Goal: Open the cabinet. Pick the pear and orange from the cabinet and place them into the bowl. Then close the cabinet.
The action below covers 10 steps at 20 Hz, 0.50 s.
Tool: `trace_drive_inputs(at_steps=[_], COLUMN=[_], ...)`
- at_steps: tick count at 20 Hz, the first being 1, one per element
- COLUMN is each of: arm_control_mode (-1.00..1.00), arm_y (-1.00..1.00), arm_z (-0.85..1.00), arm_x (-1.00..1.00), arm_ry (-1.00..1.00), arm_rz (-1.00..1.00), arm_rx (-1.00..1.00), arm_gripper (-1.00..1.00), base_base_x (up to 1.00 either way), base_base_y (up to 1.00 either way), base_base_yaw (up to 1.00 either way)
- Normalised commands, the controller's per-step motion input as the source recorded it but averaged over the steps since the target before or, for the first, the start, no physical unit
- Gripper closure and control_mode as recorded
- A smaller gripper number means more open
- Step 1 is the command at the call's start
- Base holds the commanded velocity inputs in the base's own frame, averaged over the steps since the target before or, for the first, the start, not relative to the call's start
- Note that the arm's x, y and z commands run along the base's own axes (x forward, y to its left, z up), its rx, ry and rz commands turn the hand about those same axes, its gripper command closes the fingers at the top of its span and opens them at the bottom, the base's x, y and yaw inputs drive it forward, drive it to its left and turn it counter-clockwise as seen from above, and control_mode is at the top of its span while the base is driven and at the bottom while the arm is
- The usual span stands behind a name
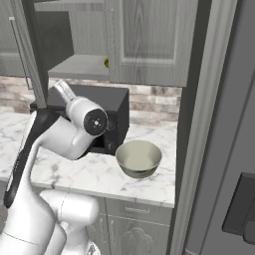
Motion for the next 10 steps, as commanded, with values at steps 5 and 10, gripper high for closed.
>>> trace_drive_inputs(at_steps=[5,10], arm_control_mode=[-1.0,-1.0], arm_y=[0.3,0.38], arm_z=[0.0,-0.14], arm_x=[0.33,0.28], arm_ry=[0.26,0.11], arm_rz=[0.24,0.25], arm_rx=[0.08,0.05], arm_gripper=[-1.0,-1.0], base_base_x=[0.0,0.0], base_base_y=[0.0,0.0], base_base_yaw=[0.0,0.0])
